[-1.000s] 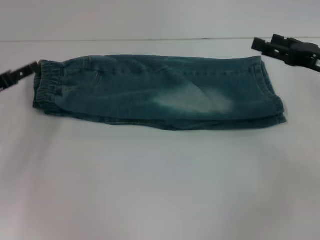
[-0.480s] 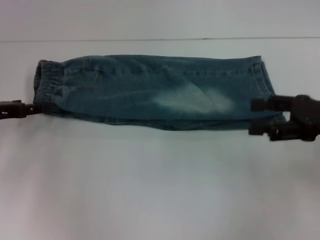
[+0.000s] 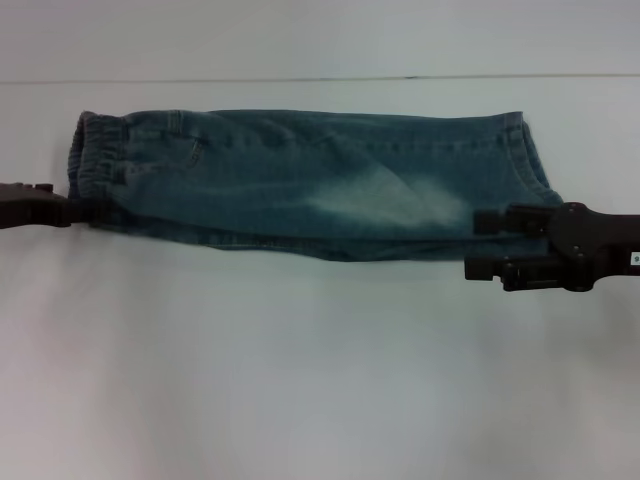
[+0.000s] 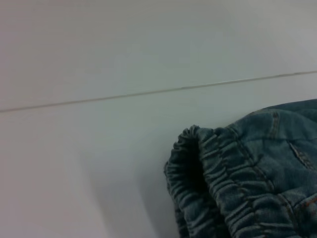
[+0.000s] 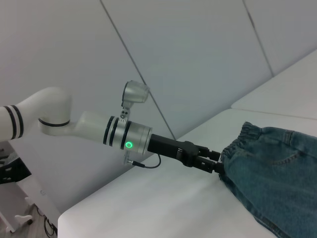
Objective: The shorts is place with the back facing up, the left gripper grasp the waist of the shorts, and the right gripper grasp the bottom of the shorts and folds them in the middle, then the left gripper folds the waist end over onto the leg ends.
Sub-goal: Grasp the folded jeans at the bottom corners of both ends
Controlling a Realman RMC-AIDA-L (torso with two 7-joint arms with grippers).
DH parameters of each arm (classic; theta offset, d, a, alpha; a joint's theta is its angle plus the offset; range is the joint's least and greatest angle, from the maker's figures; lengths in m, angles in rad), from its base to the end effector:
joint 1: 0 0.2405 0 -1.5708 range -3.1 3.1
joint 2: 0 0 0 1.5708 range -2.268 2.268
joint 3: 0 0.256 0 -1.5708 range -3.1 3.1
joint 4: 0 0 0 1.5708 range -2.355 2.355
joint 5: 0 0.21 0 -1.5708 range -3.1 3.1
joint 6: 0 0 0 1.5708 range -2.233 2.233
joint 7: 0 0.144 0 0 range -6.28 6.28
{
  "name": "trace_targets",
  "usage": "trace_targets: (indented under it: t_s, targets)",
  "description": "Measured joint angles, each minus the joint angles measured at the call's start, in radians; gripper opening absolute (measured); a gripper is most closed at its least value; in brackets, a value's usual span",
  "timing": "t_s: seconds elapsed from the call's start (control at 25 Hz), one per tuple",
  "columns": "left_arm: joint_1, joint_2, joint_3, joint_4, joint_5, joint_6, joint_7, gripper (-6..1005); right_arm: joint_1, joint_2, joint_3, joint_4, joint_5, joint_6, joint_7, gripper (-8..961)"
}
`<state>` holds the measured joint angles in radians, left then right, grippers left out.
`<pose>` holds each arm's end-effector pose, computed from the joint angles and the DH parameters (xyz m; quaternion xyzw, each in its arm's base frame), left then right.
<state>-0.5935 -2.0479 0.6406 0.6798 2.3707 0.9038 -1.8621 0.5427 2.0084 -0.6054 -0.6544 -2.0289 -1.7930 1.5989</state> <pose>-0.3405 0.3960 0.0398 -0.8231 -0.4211 -0.0439 0.3786 0.2583 0.3161 0.0352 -0.9169 0.2843 0.2774 0.0395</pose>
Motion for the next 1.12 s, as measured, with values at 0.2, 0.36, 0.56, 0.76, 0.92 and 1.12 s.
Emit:
trace_targets:
  t_s: [0.2,0.36,0.56,0.76,0.92,1.12]
  targets:
    - [-0.011,-0.004,0.015,-0.008,0.000,-0.027,0.006,920,0.001,0.013,-0.001,0.004,-0.001,0.016,-0.005,921]
    - [-0.013,-0.003,0.015,-0.009,0.001,-0.028,0.019,892,0.002,0.022,-0.004,0.008,-0.009,0.034,-0.008,917]
    - [-0.019,-0.008,0.016,-0.013,0.001,-0.029,0.034,874,0.007,0.028,-0.005,0.015,-0.011,0.046,-0.009,912]
    - [-0.034,-0.010,0.016,-0.033,-0.005,-0.030,0.059,871,0.012,0.037,-0.005,0.021,-0.011,0.063,-0.010,906]
    - [-0.040,-0.010,0.016,-0.037,-0.006,-0.030,0.068,872,0.012,0.039,-0.005,0.021,-0.011,0.067,-0.011,902]
    - [-0.042,-0.011,0.016,-0.037,-0.006,-0.029,0.081,868,0.011,0.039,-0.005,0.026,-0.011,0.085,-0.011,897]
